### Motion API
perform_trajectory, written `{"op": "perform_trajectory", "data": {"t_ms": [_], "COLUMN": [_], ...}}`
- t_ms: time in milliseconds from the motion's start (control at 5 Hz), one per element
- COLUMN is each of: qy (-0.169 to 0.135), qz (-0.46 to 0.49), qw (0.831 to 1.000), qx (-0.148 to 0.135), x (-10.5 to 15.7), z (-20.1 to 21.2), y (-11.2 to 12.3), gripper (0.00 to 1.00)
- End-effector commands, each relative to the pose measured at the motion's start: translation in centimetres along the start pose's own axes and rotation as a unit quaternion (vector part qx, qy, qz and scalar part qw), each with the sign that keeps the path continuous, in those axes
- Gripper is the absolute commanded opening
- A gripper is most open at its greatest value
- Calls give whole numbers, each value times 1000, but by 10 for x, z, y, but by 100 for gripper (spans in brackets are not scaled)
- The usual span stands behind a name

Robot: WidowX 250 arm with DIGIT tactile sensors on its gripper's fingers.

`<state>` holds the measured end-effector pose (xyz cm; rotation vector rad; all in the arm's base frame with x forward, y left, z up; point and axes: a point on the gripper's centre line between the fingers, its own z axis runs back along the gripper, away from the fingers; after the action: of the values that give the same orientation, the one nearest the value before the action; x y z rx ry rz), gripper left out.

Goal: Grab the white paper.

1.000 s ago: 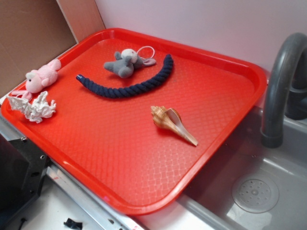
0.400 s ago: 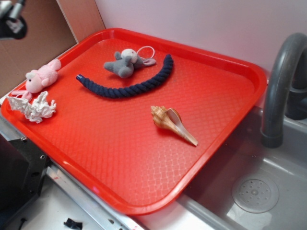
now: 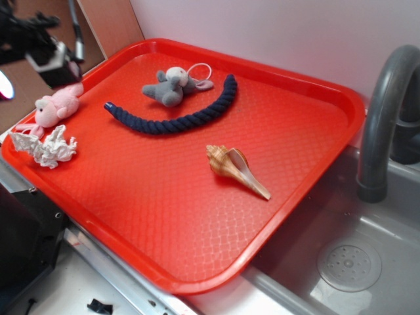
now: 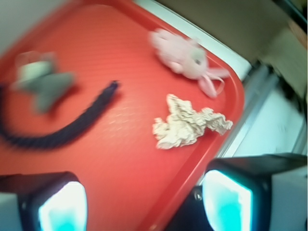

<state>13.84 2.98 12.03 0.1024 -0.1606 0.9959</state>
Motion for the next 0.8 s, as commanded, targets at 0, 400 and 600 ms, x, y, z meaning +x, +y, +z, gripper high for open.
{"op": "perform_trajectory", "data": {"t_ms": [0, 400, 600], "qy": [-19, -46, -43], "qz": [112, 103, 89], "qw": [991, 985, 987], "qx": [76, 128, 123], "x": [26, 44, 38], "z": [-43, -63, -74], "y": [24, 46, 46], "gripper": [100, 100, 100]}}
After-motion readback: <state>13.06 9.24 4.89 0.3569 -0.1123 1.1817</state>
